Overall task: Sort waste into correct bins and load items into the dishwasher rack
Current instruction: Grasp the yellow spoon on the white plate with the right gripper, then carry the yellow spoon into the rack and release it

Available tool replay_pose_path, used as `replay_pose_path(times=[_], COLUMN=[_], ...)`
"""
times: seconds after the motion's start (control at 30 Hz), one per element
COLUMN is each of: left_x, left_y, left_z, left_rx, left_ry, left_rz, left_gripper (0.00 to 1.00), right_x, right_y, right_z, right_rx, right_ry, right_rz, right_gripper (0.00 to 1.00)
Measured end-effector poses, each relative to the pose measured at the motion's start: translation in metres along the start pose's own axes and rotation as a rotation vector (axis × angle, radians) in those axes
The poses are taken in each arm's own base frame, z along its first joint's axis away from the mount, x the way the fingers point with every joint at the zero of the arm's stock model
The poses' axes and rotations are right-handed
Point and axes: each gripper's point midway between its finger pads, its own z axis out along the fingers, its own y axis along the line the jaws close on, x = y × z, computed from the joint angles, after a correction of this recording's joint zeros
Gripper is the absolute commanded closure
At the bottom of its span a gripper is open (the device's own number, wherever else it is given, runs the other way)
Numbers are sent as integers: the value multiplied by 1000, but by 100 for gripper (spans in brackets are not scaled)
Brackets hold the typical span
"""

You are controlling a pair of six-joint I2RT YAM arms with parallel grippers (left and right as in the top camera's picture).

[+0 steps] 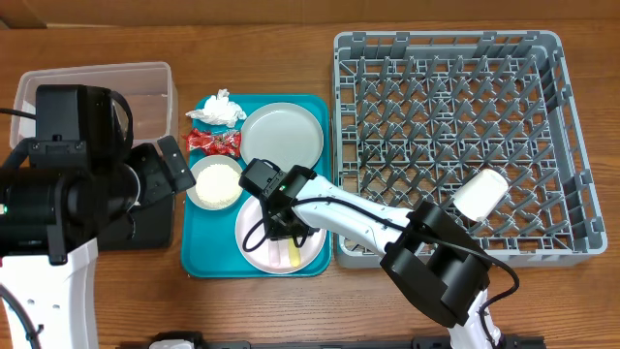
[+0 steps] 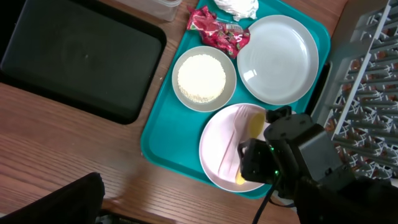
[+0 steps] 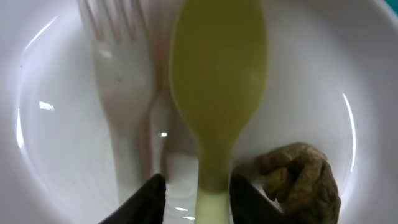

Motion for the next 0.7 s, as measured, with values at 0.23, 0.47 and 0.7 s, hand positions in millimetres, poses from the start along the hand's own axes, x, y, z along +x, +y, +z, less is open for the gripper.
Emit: replay_pose_path(times=[0.23,0.47,0.7], left_x=[-1,-3,-3], left_y=[-1,-1,-2], left_z=[5,11,13], left_rx=[-8,-17,-20], left_ry=[15,35,40], left_rz=[-1,-1,-1], left_gripper=[0,0,0], right_x=[-2,0,-8], right_y=[-4,-18,-15], right_z=[0,-3,-54], right_rx=[24,87,49], right_ry=[-14,-19,-111], right_rz=[32,38,5], right_gripper=[84,85,85])
